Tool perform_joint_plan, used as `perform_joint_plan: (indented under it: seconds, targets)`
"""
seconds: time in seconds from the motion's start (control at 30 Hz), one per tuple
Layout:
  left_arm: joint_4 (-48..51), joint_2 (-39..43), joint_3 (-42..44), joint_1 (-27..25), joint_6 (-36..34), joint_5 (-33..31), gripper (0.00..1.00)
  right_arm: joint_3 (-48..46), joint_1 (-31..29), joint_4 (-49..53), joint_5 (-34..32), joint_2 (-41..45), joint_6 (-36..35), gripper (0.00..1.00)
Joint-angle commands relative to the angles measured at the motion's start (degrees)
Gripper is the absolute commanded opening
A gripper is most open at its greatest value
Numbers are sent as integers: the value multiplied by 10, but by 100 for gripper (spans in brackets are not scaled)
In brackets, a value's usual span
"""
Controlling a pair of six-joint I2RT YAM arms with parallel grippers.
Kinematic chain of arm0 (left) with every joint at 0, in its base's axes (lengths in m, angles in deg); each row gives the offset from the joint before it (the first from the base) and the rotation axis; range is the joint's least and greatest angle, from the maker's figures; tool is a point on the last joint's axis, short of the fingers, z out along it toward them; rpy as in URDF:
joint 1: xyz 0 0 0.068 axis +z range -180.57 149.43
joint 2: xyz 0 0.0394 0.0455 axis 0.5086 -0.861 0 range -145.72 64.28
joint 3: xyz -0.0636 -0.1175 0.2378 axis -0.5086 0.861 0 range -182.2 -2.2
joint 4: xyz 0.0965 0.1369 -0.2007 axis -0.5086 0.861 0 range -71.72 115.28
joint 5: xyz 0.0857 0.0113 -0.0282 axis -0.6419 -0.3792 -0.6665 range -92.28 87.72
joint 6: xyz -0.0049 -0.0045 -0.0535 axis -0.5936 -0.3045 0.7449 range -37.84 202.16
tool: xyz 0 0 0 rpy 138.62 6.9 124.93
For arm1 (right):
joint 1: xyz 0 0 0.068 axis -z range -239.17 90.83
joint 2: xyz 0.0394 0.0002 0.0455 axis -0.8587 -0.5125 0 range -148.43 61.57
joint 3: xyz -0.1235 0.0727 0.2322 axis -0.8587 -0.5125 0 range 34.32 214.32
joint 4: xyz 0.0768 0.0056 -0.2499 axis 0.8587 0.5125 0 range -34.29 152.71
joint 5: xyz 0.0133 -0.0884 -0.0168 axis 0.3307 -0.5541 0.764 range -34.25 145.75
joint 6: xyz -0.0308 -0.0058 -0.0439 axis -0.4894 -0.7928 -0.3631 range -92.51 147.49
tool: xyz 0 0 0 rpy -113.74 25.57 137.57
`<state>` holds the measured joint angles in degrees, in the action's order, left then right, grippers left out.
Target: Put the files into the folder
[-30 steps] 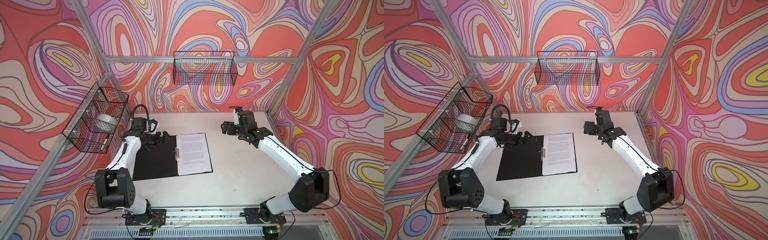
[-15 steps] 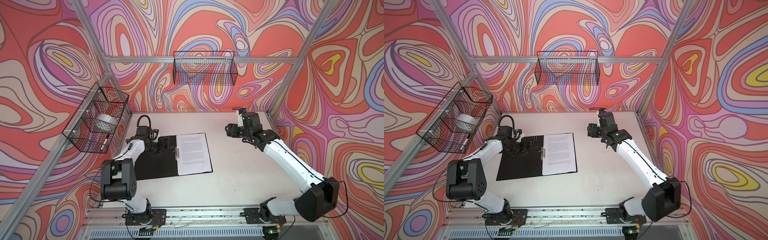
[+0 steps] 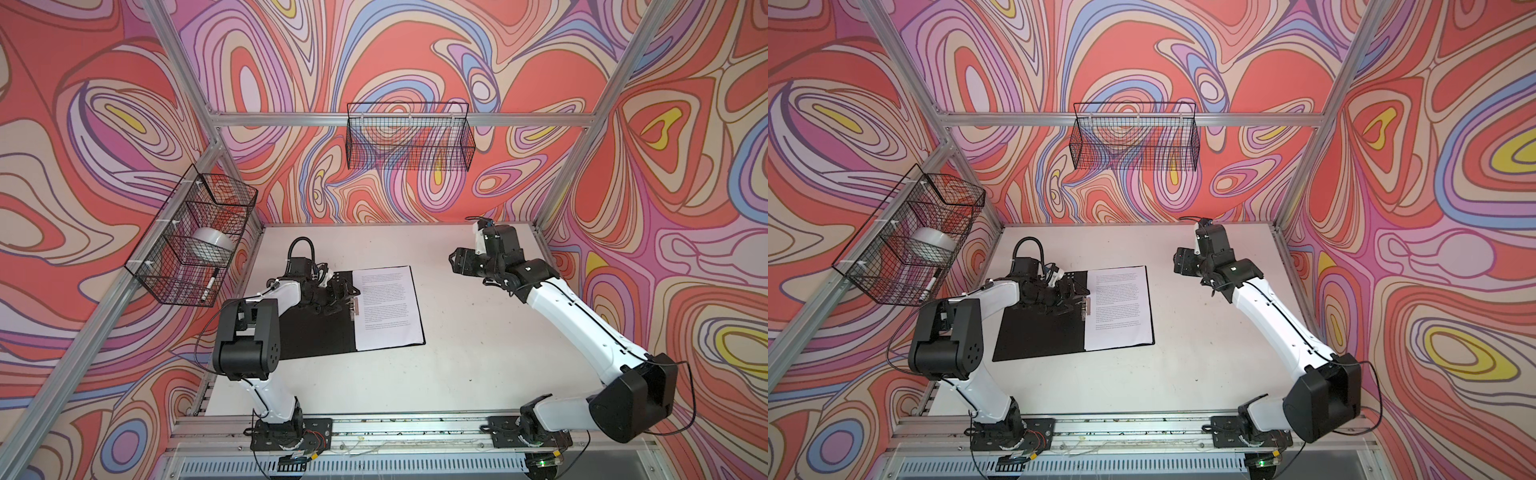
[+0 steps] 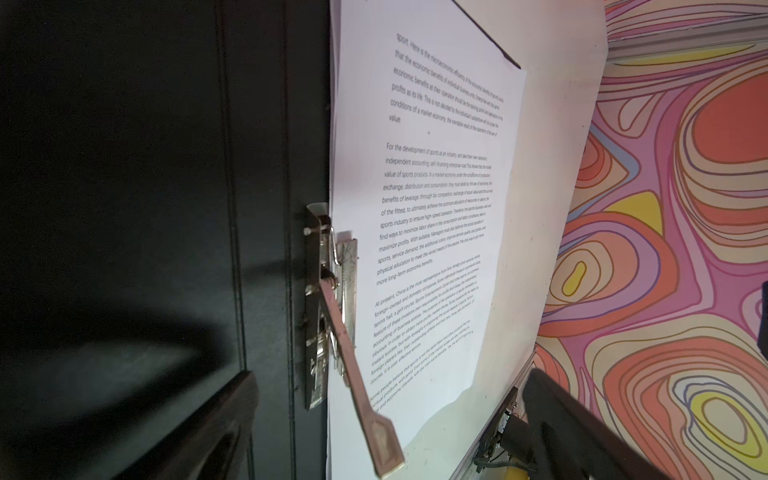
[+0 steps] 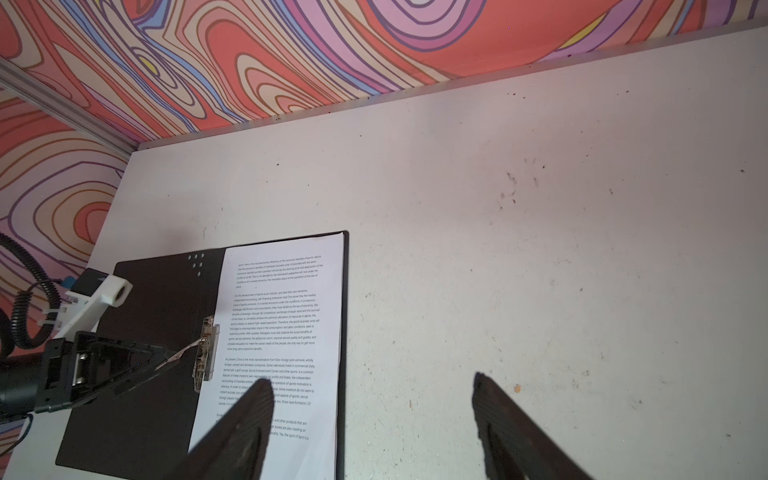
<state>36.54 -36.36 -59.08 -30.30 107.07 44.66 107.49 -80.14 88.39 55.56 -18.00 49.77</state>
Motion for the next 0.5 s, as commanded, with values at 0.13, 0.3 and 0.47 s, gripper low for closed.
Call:
perform_joint_plan:
  seconds: [0.13,0.3,0.47]
  targets:
    - [-21,-20,-9,-14,7,17,100,-6,0,-7,9,-8,18,78]
    - [-16,-36,-23,-30,7,21,100,-7,0,-6,11,-10,16,78]
    - [-18,-45,-30,-38,12,23,100,-7,0,0,9,-7,13,78]
